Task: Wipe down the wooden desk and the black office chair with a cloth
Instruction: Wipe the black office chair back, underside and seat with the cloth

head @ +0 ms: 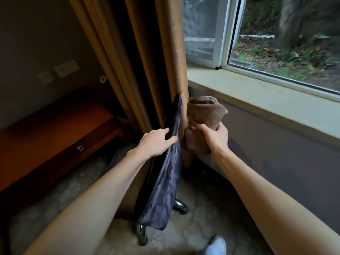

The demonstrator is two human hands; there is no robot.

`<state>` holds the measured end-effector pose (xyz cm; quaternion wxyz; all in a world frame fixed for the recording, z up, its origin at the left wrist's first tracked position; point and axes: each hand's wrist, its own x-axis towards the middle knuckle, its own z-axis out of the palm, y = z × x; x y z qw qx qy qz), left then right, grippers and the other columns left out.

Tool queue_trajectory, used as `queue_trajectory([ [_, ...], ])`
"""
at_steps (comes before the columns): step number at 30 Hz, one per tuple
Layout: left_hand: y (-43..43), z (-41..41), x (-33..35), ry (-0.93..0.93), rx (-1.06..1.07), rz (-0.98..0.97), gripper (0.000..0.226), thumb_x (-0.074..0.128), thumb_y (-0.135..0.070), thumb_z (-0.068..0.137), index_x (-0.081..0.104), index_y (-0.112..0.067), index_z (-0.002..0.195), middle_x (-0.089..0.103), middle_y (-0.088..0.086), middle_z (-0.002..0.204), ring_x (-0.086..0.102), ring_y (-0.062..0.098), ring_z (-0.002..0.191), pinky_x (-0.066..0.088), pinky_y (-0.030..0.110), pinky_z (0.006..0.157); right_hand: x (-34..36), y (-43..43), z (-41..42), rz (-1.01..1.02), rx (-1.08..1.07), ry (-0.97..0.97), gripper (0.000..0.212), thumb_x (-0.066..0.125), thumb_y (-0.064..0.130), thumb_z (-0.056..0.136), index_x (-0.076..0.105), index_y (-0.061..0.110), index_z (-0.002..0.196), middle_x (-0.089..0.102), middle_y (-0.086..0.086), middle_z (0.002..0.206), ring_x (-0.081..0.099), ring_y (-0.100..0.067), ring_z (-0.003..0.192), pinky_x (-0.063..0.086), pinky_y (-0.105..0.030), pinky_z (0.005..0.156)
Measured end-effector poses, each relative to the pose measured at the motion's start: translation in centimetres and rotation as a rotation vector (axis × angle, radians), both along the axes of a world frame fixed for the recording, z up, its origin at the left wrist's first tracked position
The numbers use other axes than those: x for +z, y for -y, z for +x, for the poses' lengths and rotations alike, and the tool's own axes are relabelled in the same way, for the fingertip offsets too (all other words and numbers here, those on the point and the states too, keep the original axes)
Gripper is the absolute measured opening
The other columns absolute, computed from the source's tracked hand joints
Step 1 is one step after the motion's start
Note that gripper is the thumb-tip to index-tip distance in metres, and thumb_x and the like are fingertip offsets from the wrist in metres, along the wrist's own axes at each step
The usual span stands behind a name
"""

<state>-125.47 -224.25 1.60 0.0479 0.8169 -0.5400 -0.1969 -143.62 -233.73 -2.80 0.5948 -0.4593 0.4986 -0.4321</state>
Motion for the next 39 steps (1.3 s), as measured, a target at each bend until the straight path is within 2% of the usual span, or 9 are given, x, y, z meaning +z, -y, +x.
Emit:
queue_trajectory([
  [7, -3.0, 0.3, 0.0, 0.017, -0.058, -0.051, 0.073, 0.048, -0.062, 0.1, 0.041, -0.018, 0.158, 0.049, 0.009, 0.157, 0.05, 0.033, 0.14, 0.042, 0.042, 0.111, -0.9, -4.7, -0.1, -0.057, -0.107, -0.074, 0.031, 0.076, 0.03, 0.07, 0.069, 0.029, 0.1, 0.076, 0.009, 0.089, 0.073, -0.008, 0.083, 0.062, -0.035, 0.081],
  [13, -7.2, 0.5, 0.0, -0.003, -0.049, -0.058, 0.072, 0.05, -0.063, 0.099, 0.042, -0.02, 0.157, 0.057, 0.012, 0.149, 0.058, 0.032, 0.132, 0.048, 0.043, 0.108, 0.3, -7.4, -0.3, -0.104, -0.056, -0.137, 0.032, 0.075, 0.027, 0.071, 0.069, 0.027, 0.103, 0.075, 0.011, 0.086, 0.071, -0.002, 0.076, 0.059, -0.03, 0.072],
  [18, -10.8, 1.3, 0.2, -0.001, -0.063, -0.063, 0.065, 0.059, -0.059, 0.097, 0.055, -0.021, 0.149, 0.056, 0.011, 0.15, 0.053, 0.031, 0.138, 0.04, 0.03, 0.11, 0.4, -9.1, -0.2, -0.169, -0.056, -0.201, 0.044, 0.072, 0.036, 0.067, 0.068, 0.026, 0.109, 0.075, 0.003, 0.099, 0.072, -0.016, 0.093, 0.06, -0.043, 0.089],
  [23, -15.2, 0.8, -0.4, -0.049, -0.117, -0.108, 0.037, 0.055, -0.059, 0.099, 0.068, -0.042, 0.129, 0.073, -0.002, 0.123, 0.067, 0.018, 0.112, 0.048, 0.029, 0.098, -2.7, -12.2, 0.8, -0.263, -0.026, -0.269, 0.046, 0.07, 0.041, 0.067, 0.065, 0.029, 0.111, 0.072, 0.006, 0.101, 0.069, -0.017, 0.097, 0.056, -0.037, 0.092],
  [27, -18.5, 1.1, -0.9, -0.059, -0.138, -0.179, 0.031, 0.056, -0.051, 0.102, 0.073, -0.035, 0.122, 0.076, -0.009, 0.114, 0.07, 0.008, 0.106, 0.051, 0.031, 0.099, -2.7, -14.9, 1.6, -0.437, -0.004, -0.35, 0.036, 0.067, 0.043, 0.064, 0.06, 0.034, 0.097, 0.063, 0.022, 0.079, 0.065, -0.007, 0.08, 0.052, -0.025, 0.077],
  [29, -20.4, 1.4, -0.7, -0.018, -0.154, -0.162, 0.03, 0.055, -0.054, 0.1, 0.074, -0.038, 0.117, 0.076, -0.015, 0.108, 0.07, 0.002, 0.099, 0.052, 0.03, 0.095, -2.7, -16.9, 2.1, -0.46, -0.042, -0.327, 0.034, 0.066, 0.045, 0.064, 0.057, 0.034, 0.095, 0.061, 0.021, 0.077, 0.062, -0.007, 0.077, 0.046, -0.023, 0.074],
  [31, -22.5, 2.3, -1.1, 0.0, -0.151, -0.163, 0.034, 0.058, -0.049, 0.101, 0.072, -0.031, 0.125, 0.072, -0.014, 0.122, 0.065, 0.003, 0.108, 0.046, 0.026, 0.096, -3.9, -19.5, 2.2, -0.47, -0.072, -0.295, 0.034, 0.067, 0.044, 0.067, 0.057, 0.034, 0.097, 0.062, 0.017, 0.083, 0.065, -0.014, 0.087, 0.044, -0.023, 0.077],
  [35, -26.3, 4.2, -1.8, 0.071, -0.104, -0.167, 0.051, 0.052, -0.042, 0.106, 0.05, -0.022, 0.152, 0.053, 0.001, 0.151, 0.047, 0.01, 0.13, 0.027, 0.019, 0.103, -6.0, -24.1, 2.1, -0.522, -0.088, -0.247, 0.047, 0.069, 0.043, 0.071, 0.061, 0.03, 0.115, 0.065, 0.009, 0.095, 0.065, -0.019, 0.095, 0.047, -0.028, 0.084],
  [39, -31.6, 4.8, -3.3, 0.204, -0.086, -0.269, 0.05, 0.04, -0.047, 0.109, 0.042, -0.031, 0.156, 0.046, 0.004, 0.158, 0.043, 0.026, 0.143, 0.031, 0.033, 0.114, -6.1, -27.9, 2.3, -0.525, -0.125, -0.202, 0.055, 0.068, 0.045, 0.067, 0.061, 0.031, 0.12, 0.065, 0.005, 0.097, 0.065, -0.025, 0.097, 0.047, -0.031, 0.086],
])
